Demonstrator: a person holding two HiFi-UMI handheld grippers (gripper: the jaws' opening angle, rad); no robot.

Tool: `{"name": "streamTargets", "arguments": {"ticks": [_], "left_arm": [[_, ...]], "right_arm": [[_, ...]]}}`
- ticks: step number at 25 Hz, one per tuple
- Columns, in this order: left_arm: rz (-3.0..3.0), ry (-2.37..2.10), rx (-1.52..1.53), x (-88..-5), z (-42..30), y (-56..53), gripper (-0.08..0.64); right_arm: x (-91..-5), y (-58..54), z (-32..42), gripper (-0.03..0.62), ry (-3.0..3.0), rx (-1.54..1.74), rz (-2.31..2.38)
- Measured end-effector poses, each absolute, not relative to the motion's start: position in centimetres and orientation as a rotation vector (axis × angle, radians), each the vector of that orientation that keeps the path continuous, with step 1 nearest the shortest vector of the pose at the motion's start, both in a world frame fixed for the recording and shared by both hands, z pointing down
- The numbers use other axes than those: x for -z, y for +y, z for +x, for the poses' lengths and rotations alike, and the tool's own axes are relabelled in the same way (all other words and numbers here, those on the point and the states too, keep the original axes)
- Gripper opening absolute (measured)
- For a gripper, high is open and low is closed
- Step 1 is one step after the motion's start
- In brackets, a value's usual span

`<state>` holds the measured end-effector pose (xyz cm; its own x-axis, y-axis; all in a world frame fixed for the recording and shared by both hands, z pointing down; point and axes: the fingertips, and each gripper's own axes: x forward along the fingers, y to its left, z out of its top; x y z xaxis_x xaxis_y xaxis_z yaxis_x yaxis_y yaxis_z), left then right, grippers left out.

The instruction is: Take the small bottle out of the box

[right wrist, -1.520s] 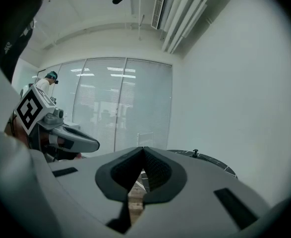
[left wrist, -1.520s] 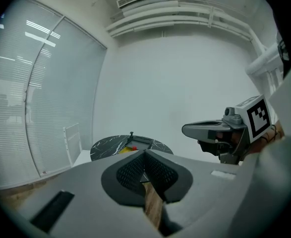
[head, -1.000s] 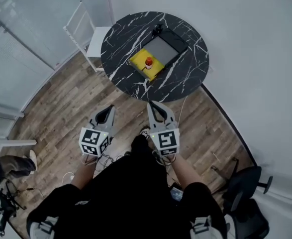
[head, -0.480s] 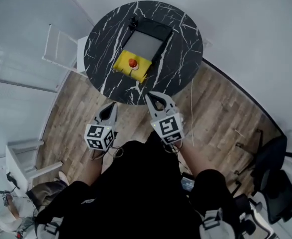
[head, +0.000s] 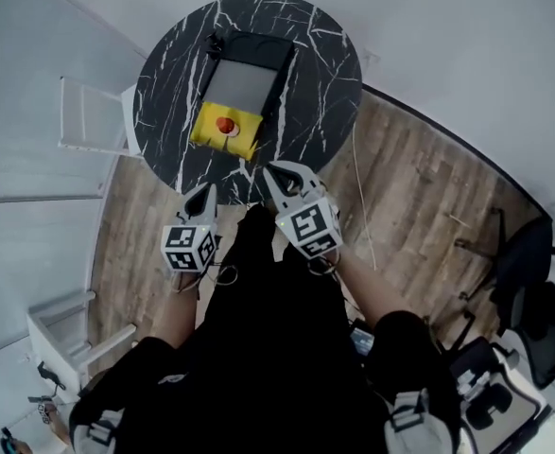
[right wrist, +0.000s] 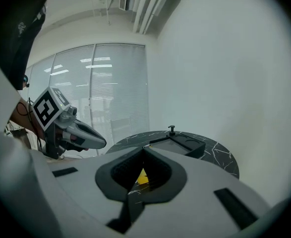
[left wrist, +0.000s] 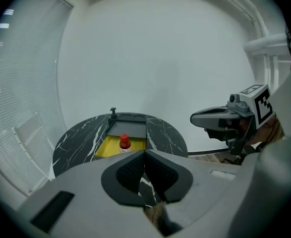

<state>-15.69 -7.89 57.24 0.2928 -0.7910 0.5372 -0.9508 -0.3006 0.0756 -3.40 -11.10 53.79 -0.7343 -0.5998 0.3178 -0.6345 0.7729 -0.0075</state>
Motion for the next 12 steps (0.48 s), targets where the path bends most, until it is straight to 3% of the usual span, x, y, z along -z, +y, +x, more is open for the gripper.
{"name": "streamTargets", "arguments": {"ticks": [12], "left_arm": [[2.196, -1.457, -0.607, -61.2, -16.5, -13.9, -0.002]], "right_arm": [[-56.9, -14.5, -4.2, -0.003, -2.592, -0.275, 1.008]]}}
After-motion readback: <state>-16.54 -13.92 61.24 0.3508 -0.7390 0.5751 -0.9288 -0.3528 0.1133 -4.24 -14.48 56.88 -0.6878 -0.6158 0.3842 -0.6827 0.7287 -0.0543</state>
